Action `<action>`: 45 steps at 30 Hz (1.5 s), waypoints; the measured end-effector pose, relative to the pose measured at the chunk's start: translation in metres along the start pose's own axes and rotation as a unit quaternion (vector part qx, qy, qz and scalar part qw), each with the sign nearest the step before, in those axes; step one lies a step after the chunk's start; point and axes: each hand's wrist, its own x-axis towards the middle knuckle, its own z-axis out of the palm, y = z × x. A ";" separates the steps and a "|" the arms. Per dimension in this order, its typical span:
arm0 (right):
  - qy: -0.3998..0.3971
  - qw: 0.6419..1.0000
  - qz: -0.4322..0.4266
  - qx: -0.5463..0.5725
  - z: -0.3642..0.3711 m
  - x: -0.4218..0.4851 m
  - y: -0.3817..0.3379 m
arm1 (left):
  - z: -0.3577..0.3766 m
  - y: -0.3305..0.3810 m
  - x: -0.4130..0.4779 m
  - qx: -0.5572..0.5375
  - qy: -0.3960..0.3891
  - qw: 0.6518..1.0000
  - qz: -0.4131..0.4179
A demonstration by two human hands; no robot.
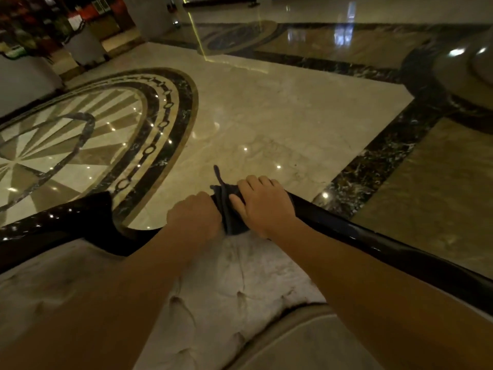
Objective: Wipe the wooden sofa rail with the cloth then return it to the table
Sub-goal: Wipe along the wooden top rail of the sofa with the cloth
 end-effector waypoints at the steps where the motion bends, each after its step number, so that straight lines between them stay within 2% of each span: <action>1: 0.001 1.000 0.019 -0.006 -0.001 -0.007 0.012 | 0.001 0.014 0.004 -0.016 0.020 1.000 0.010; 5: -0.015 0.996 0.083 0.004 0.000 -0.040 0.053 | 0.005 0.071 0.008 -0.010 0.107 0.993 0.039; 7: -0.027 0.994 0.105 -0.008 -0.001 -0.068 0.080 | 0.012 0.098 0.011 0.029 0.137 0.986 0.089; 13: -0.101 0.979 0.146 -0.101 -0.027 -0.157 0.149 | 0.036 0.196 -0.006 0.102 0.127 0.960 0.227; 18: -0.140 0.966 0.172 -0.133 -0.069 -0.216 0.176 | 0.055 0.264 -0.049 0.087 0.103 0.943 0.303; 23: -0.125 0.964 0.188 -0.140 -0.109 -0.273 0.193 | 0.062 0.309 -0.087 -0.001 0.055 0.948 0.314; 28: -0.081 0.964 0.225 -0.119 -0.136 -0.334 0.208 | 0.063 0.348 -0.131 -0.087 0.090 0.917 0.378; 35: -0.069 0.954 0.249 -0.154 -0.165 -0.429 0.227 | 0.071 0.405 -0.193 -0.010 0.123 0.880 0.458; 40: -0.132 0.926 0.279 -0.218 -0.187 -0.510 0.242 | 0.080 0.437 -0.235 -0.016 0.152 0.874 0.462; 45: -0.146 0.929 0.273 -0.201 -0.197 -0.554 0.261 | 0.090 0.468 -0.270 -0.013 0.180 0.849 0.496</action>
